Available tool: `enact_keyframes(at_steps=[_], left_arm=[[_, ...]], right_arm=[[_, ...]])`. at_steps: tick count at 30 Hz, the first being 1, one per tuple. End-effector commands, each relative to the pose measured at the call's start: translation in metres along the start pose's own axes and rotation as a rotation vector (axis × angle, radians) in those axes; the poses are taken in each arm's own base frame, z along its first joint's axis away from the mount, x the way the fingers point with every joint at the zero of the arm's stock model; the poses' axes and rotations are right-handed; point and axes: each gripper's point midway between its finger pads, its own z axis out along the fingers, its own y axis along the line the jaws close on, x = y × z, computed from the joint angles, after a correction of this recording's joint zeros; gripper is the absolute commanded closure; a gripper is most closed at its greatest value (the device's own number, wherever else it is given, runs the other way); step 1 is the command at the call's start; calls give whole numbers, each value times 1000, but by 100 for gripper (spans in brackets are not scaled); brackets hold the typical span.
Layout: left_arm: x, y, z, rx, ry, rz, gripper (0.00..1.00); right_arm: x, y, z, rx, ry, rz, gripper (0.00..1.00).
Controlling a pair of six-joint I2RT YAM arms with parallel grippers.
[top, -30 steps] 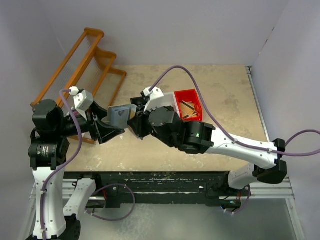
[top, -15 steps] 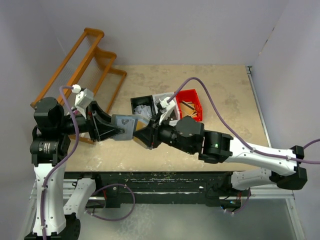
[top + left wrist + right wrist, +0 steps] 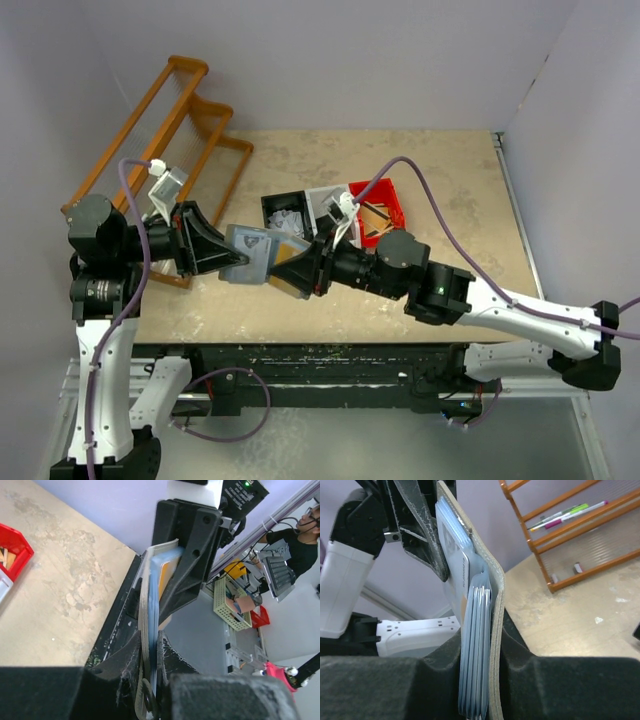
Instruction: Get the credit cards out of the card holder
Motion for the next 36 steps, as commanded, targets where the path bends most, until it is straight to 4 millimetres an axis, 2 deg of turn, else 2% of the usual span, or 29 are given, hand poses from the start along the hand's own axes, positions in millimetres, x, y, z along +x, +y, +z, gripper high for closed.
enact_keyframes(at_steps=[1, 4, 7, 9, 11, 13, 14, 17, 19, 22, 28, 33, 36], left_arm=[[-6, 1, 2, 9, -2, -84, 100], [-8, 10, 3, -13, -9, -109, 100], [-9, 20, 3, -52, -16, -111, 100], [-11, 33, 3, -112, -28, -75, 100], [-11, 55, -1, -243, -37, -68, 100], [-13, 77, -7, -370, -42, -49, 100], [-12, 84, -10, -406, -37, -45, 100], [-11, 94, -13, -455, -37, -25, 100], [-13, 98, -16, -482, -47, -6, 100], [-12, 98, -15, -477, -44, -6, 100], [-13, 79, -7, -363, -39, -19, 100], [-11, 63, -2, -270, -25, -35, 100], [-9, 50, 1, -193, -10, -50, 100]], right_arm=[[-33, 25, -8, -221, -81, 60, 70], [-38, 4, -13, -222, -96, 89, 44], [-43, -9, -20, -212, -100, 97, 33], [-49, -25, -24, -131, -103, 90, 32], [-58, -49, -30, 18, -125, 85, 32], [-67, -70, -39, 154, -155, 92, 34], [-70, -73, -42, 178, -170, 95, 36], [-88, -71, -47, 181, -245, 92, 40], [-90, -66, -45, 158, -246, 105, 41], [-88, -43, -32, 11, -236, 125, 41], [-54, -26, 19, -173, -91, 177, 43], [-29, -27, 33, -223, -6, 208, 45], [-29, -28, 34, -226, -18, 220, 46]])
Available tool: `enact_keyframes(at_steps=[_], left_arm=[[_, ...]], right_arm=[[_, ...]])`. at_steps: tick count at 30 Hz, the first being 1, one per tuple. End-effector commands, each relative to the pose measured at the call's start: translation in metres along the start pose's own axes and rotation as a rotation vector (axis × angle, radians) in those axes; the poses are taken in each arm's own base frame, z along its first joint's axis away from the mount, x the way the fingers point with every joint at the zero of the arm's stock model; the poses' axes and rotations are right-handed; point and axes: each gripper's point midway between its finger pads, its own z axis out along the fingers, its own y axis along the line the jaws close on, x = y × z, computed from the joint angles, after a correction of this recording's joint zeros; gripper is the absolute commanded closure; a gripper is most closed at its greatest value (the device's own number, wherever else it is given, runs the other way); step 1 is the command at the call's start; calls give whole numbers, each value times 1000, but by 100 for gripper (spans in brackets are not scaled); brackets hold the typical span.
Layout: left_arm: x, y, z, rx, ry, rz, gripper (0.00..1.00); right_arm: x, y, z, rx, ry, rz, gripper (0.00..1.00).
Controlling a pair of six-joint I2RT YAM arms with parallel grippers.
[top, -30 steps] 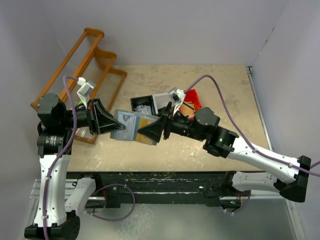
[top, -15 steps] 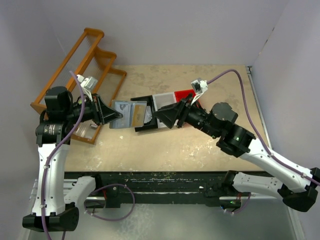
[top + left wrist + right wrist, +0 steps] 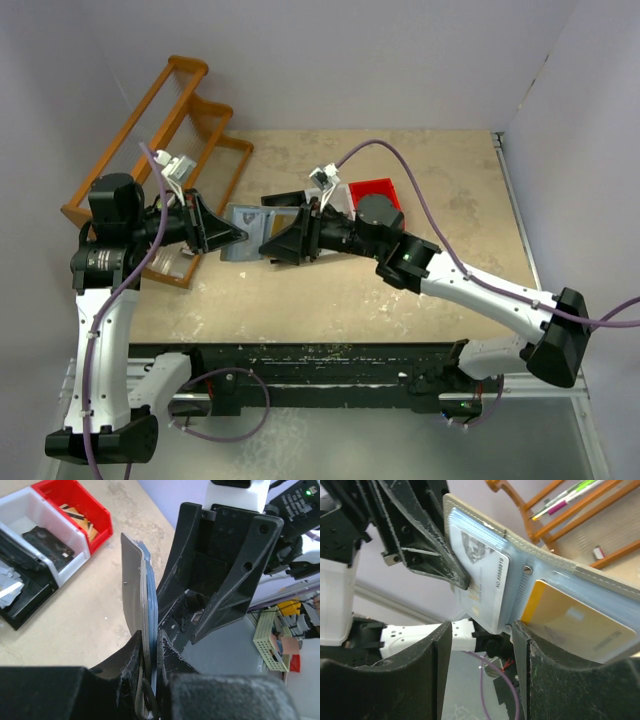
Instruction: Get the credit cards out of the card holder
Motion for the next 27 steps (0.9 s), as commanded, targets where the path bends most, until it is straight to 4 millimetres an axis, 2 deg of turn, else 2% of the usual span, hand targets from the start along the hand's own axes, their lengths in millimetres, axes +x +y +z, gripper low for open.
enact_keyframes(at_steps=[1, 5, 10, 13, 16, 20, 24, 27], left_arm=[[-3, -44, -8, 208, 14, 60, 100], [0, -55, -10, 299, 39, 28, 100], [0, -61, -13, 322, 37, 29, 100], [0, -63, -13, 330, 40, 24, 100], [2, -63, -14, 333, 43, 22, 100], [5, -66, -15, 349, 54, 20, 95], [9, -65, -16, 358, 61, 14, 86], [13, -66, -16, 372, 70, 13, 80]], right_arm=[[-23, 44, -11, -160, -63, -26, 46], [-18, 40, -9, -151, -47, -22, 48], [-18, 42, -4, -179, -44, -25, 51], [-25, 52, -2, -227, -72, -35, 58], [-21, 61, -4, -299, -64, -20, 72], [-15, 68, -9, -364, -64, 8, 89], [-17, 70, -9, -390, -83, 22, 100], [-18, 74, -11, -420, -97, 31, 100]])
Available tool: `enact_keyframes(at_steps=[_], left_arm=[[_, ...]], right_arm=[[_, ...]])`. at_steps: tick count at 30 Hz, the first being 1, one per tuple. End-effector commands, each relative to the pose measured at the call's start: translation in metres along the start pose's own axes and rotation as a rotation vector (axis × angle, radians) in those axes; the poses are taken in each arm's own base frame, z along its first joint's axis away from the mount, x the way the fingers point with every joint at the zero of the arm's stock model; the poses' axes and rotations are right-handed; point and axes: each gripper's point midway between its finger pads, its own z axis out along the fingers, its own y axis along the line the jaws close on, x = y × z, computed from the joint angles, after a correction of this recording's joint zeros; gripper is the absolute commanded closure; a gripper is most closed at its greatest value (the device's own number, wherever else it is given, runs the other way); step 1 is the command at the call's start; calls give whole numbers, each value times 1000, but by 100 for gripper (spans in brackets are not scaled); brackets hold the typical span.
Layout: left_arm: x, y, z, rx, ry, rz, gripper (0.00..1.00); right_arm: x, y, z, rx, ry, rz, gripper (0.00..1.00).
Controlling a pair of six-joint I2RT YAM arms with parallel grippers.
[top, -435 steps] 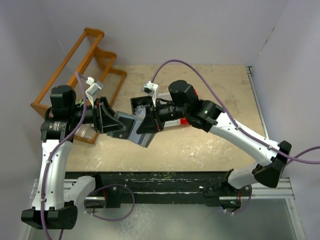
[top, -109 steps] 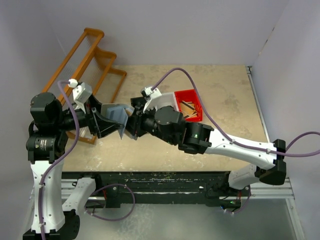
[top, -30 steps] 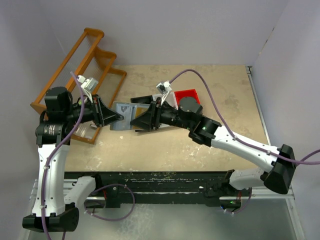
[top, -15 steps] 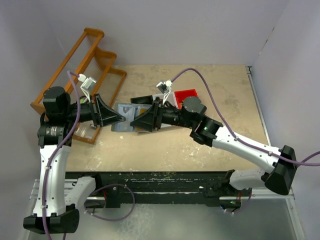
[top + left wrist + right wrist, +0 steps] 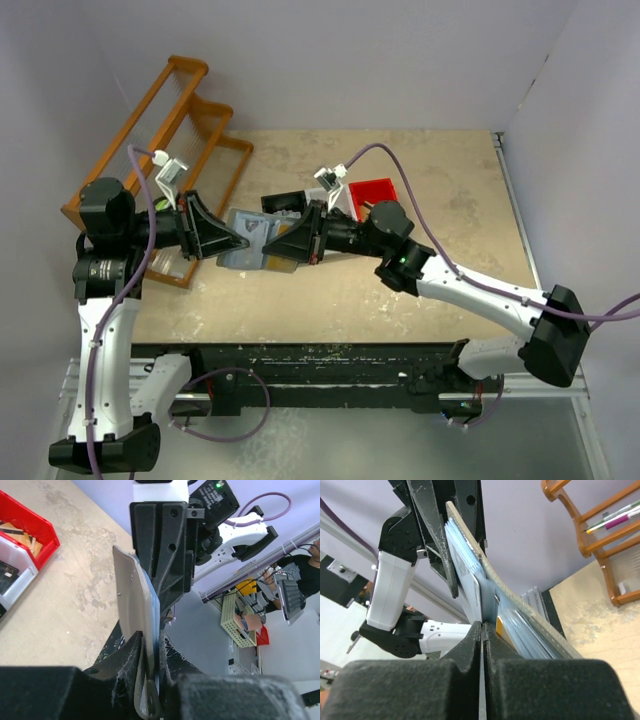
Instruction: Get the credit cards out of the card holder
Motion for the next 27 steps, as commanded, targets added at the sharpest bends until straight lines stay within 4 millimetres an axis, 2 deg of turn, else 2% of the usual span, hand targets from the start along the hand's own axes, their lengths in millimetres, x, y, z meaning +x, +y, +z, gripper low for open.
enact_keyframes(at_steps=[1, 4, 5, 10, 16, 21, 22, 24, 26, 27], left_arm=[[15, -21, -2, 119, 66, -10, 78], [19, -23, -3, 147, 84, -29, 73], [20, -25, -4, 157, 90, -32, 70], [21, -38, -8, 204, 116, -13, 68], [19, -44, -9, 209, 117, 2, 83], [15, -48, -9, 205, 112, 17, 88], [15, -49, -9, 204, 110, 21, 89], [14, -50, -9, 201, 106, 30, 89], [13, -49, -9, 194, 101, 28, 89], [12, -48, -8, 190, 99, 28, 89]], right_arm=[[-15, 44, 6, -192, -73, -30, 100], [-17, 53, 3, -235, -81, -43, 100], [-9, 47, 1, -225, -65, -31, 100], [-2, 47, -7, -231, -55, -28, 100], [3, 40, -15, -205, -73, -20, 100], [7, 34, -17, -178, -70, -18, 100], [7, 32, -17, -172, -70, -15, 94], [7, 31, -17, -169, -77, -13, 76], [2, 32, -15, -166, -92, -14, 64], [-1, 32, -13, -161, -99, -14, 61]])
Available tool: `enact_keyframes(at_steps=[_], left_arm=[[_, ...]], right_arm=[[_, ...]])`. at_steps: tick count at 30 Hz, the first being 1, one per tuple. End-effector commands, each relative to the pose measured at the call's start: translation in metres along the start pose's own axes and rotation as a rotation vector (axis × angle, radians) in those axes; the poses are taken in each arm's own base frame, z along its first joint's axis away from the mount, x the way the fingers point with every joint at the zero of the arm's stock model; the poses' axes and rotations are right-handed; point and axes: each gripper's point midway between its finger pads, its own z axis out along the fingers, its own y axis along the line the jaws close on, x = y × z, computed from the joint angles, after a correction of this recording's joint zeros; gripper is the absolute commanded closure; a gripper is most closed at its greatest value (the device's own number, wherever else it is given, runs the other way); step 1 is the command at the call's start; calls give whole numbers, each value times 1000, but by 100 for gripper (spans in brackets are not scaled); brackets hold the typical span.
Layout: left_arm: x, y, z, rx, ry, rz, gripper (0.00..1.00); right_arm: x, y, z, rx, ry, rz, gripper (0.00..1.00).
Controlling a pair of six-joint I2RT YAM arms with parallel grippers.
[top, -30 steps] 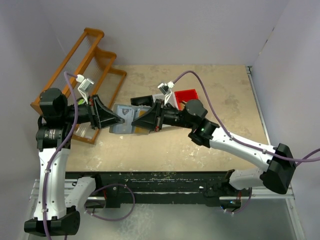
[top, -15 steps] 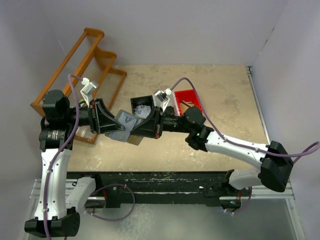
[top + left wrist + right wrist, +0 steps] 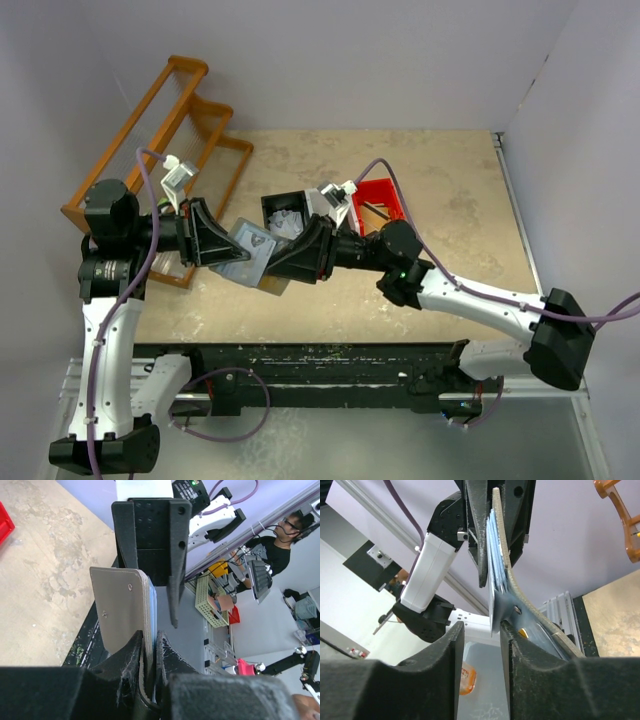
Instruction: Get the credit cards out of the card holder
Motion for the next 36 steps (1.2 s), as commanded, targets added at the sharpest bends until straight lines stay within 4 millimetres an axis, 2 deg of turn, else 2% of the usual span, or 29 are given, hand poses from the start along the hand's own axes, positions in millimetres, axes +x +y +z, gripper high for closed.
enact_keyframes(at_steps=[1, 4, 6, 13, 20, 23, 30, 31, 33, 34, 36], left_arm=[[-1, -27, -1, 49, 28, 90, 89], [-3, -26, -1, 38, 19, 99, 90], [-5, -24, 0, 24, 7, 95, 90], [-7, -20, 0, 1, -12, 98, 87], [-11, -20, 1, 5, -8, 97, 83], [-11, -18, 1, -3, -16, 100, 83], [-11, -19, 1, -5, -23, 97, 86], [-11, -20, 1, -6, -25, 100, 88], [-11, -19, 1, -7, -25, 97, 91], [-11, -18, 1, -8, -25, 95, 93], [-11, -17, 1, -8, -25, 92, 95]], right_arm=[[-24, 5, 5, 7, -89, -39, 60], [-32, 6, 13, 0, -104, -44, 61], [-34, 3, 16, 4, -106, -38, 65], [-29, -6, 17, 27, -98, -8, 100], [-21, 2, -3, 12, -121, -9, 100], [-16, -1, -11, 24, -128, -6, 100], [-13, -7, -10, 33, -118, 3, 100], [-14, -6, -7, 28, -116, 2, 98], [-19, -2, -2, 5, -123, -7, 80], [-22, 1, 0, -8, -128, -9, 74], [-24, 5, 4, -36, -126, -11, 68]])
